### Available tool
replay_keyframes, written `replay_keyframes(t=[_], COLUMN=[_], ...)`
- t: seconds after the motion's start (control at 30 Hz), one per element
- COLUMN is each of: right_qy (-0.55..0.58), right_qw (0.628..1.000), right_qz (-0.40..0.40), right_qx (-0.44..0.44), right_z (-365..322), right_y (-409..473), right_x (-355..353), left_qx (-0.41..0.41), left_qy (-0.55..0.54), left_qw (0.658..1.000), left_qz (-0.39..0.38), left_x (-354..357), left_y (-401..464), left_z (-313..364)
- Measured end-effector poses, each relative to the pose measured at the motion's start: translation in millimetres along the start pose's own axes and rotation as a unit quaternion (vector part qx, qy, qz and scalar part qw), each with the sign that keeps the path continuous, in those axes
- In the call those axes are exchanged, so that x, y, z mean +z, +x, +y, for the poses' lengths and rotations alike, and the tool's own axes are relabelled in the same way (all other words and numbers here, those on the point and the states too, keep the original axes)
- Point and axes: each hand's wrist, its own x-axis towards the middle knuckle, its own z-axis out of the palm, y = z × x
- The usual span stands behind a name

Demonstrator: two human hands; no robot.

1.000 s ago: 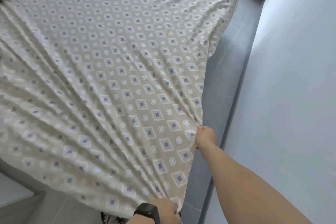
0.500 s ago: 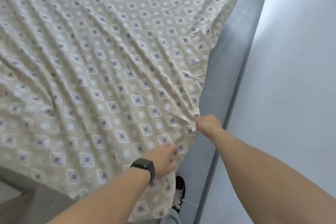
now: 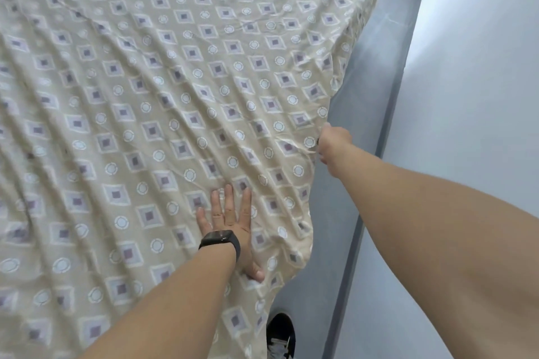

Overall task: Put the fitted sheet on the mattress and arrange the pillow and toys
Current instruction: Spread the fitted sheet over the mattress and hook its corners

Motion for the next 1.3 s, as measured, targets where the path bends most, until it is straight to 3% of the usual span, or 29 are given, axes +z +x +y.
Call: replay_keyframes(t=[0.1, 0.17, 0.27, 0.33, 0.53, 0.7, 0.73, 0.83, 1.0, 1.07, 1.2, 1.3], right_qy=[0.037, 0.008, -0.050, -0.012, 0.252, 0.231, 0.229, 0.223, 0.080, 0.124, 0.246, 0.317], right_qw=[0.999, 0.999, 0.998, 0.999, 0.962, 0.950, 0.954, 0.970, 0.964, 0.975, 0.963, 0.940], right_qz=[-0.014, -0.030, 0.013, 0.015, -0.082, -0.179, -0.162, 0.008, 0.236, 0.169, -0.060, -0.102], right_qx=[0.034, 0.014, -0.033, -0.045, 0.067, 0.114, 0.110, 0.096, 0.094, 0.078, 0.095, 0.071], right_z=[-16.6, -20.7, -27.7, -36.2, -59.1, -54.3, -49.9, -26.2, 45.3, 53.7, 14.4, -22.0], right_y=[17.2, 24.1, 25.1, 21.6, 32.6, 29.8, 32.0, 45.0, 53.5, 57.8, 43.3, 45.8], right_x=[-4.0, -4.4, -0.1, -0.3, -3.6, -7.2, -11.2, -37.5, -88.5, -69.0, -28.2, -14.1], left_qx=[-0.019, -0.032, -0.042, -0.044, -0.051, -0.049, -0.049, -0.049, -0.049, -0.046, -0.051, -0.056], left_qy=[0.021, 0.034, 0.033, 0.033, 0.051, 0.055, 0.055, 0.054, 0.057, 0.058, 0.057, 0.059], left_qw=[0.999, 0.997, 0.995, 0.993, 0.989, 0.988, 0.988, 0.988, 0.988, 0.989, 0.990, 0.989], left_qz=[-0.042, -0.068, -0.089, -0.101, -0.128, -0.138, -0.138, -0.135, -0.133, -0.125, -0.121, -0.123], left_x=[-7.7, -12.3, -16.6, -18.9, -25.8, -29.2, -28.8, -28.3, -25.5, -24.0, -24.1, -25.4], left_y=[1.1, 0.2, 0.2, -1.1, 1.6, 1.8, 1.3, 1.0, 2.4, 2.2, -0.9, 0.1], left_z=[4.7, 8.5, 11.0, 11.3, 14.5, 15.4, 15.1, 15.5, 14.5, 12.7, 15.7, 15.7])
